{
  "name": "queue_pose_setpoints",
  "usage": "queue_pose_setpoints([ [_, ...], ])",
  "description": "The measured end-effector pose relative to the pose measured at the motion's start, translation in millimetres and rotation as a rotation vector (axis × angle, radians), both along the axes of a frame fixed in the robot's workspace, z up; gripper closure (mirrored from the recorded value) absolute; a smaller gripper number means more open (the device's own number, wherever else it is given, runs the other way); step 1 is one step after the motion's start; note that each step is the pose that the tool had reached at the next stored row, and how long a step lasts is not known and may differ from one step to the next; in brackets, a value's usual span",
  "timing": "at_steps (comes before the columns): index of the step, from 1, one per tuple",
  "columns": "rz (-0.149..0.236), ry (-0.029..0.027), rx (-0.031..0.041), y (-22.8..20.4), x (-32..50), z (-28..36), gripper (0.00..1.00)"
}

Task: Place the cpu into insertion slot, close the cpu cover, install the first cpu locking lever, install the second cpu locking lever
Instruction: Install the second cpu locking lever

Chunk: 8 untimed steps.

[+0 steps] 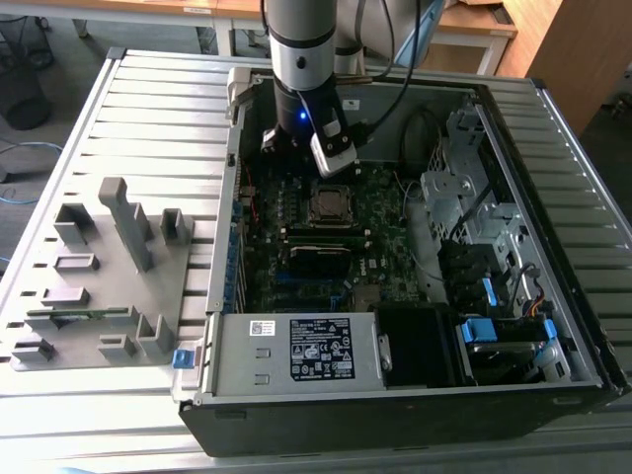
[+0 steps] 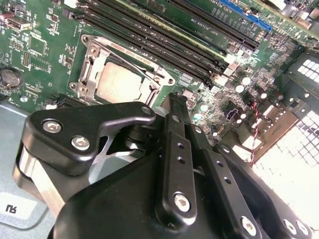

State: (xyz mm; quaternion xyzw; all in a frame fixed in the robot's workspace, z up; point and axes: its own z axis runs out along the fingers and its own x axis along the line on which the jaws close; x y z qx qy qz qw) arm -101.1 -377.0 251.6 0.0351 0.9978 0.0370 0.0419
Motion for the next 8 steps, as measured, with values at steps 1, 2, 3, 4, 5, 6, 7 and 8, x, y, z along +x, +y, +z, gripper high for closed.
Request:
queue_pose_setpoints([
  [1,0.000,0.0000,0.0001,0.0,0.3,0.0,0.90],
  [2,0.000,0.0002,0.0000,0.0,0.8,0.0,0.90],
  [3,0.000,0.0004,0.0000,0.1,1.5,0.0,0.90],
  [4,0.000,0.0005,0.0000,0.1,2.1,0.0,0.90],
  [5,0.000,0.0008,0.0000,0.0,2.7,0.0,0.90],
  [6,0.000,0.0012,0.0000,0.0,3.3,0.0,0.90],
  [7,0.000,0.0015,0.0000,0.0,3.9,0.0,0.90],
  [8,0.000,0.0020,0.0001,0.0,4.6,0.0,0.90],
])
